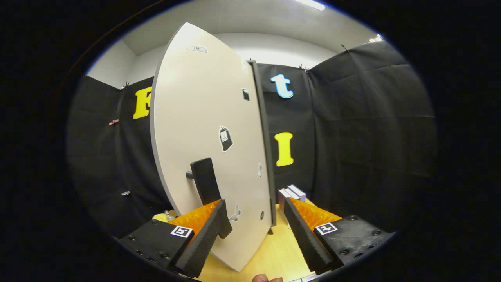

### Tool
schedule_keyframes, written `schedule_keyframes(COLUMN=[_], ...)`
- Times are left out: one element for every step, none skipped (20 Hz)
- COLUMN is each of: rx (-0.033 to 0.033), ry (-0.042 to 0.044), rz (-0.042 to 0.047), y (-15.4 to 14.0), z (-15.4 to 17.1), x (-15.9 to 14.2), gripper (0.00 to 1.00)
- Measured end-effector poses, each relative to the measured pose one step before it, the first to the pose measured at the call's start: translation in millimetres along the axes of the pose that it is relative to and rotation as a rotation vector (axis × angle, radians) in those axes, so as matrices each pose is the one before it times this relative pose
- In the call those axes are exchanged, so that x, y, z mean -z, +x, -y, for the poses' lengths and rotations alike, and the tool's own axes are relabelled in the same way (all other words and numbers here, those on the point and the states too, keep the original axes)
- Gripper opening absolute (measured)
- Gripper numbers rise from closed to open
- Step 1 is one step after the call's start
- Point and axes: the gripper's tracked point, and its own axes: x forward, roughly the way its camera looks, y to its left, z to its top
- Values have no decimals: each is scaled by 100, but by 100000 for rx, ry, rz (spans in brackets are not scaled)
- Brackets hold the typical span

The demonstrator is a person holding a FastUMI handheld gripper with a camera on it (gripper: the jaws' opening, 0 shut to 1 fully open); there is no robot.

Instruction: Open the shoe cabinet door, grab the shoes and put them into the shoe cabinet, then close the shoe cabinet door.

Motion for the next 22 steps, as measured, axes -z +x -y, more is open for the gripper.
schedule_keyframes(rx=[-1725,-1903,-1584,-1665,-1301,-805,-770,-648,-1215,-697,-148,-225,162,366,444,49,409,57,149,104,232,433], ry=[187,-228,-694,-980,-1277,-982,-409,717,856,-81,-725,-725,-514,-488,-766,-976,-689,-261,51,77,-167,-536], rz=[-248,565,758,377,23,-355,-399,-166,44,258,73,296,166,362,186,-56,61,146,32,165,124,140], y=[388,238,183,30,61,-34,60,19,-218,-184,-176,-169,73,-80,-10,-60,-11,-136,-91,-129,-16,-50], z=[-1266,-1237,-1214,-1070,-759,-568,-512,-439,-435,-197,-90,-180,-280,-115,22,-49,108,30,62,86,122,173], x=[-84,-246,-155,-122,151,135,98,11,-41,-47,-75,-143,-47,-4,1,45,16,9,-45,-88,-42,24], gripper=[98,98,98,98,98,98,98,98,98,98,98,98,98,98,98,98,98,98,98,98,98,98])
